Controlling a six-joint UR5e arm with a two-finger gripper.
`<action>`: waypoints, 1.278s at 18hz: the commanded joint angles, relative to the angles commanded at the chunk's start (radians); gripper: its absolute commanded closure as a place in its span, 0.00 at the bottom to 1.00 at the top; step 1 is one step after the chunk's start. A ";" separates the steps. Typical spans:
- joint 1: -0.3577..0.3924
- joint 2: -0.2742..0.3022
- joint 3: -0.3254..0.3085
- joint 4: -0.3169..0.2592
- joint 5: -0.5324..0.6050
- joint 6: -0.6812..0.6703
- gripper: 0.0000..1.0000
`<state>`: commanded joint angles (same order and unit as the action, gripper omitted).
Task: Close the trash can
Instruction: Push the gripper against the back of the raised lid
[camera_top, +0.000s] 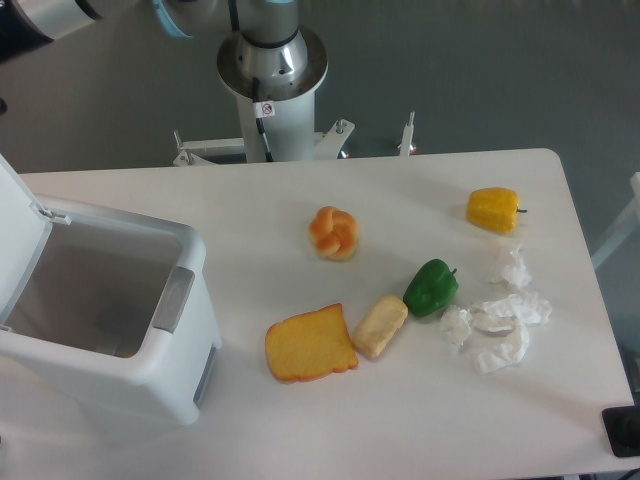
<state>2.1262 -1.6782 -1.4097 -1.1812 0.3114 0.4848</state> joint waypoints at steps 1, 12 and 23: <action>-0.003 -0.002 -0.002 0.000 0.000 -0.006 0.00; -0.031 -0.008 -0.009 0.000 0.087 -0.012 0.00; -0.057 -0.008 -0.018 0.000 0.106 -0.011 0.00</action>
<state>2.0693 -1.6858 -1.4281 -1.1811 0.4172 0.4740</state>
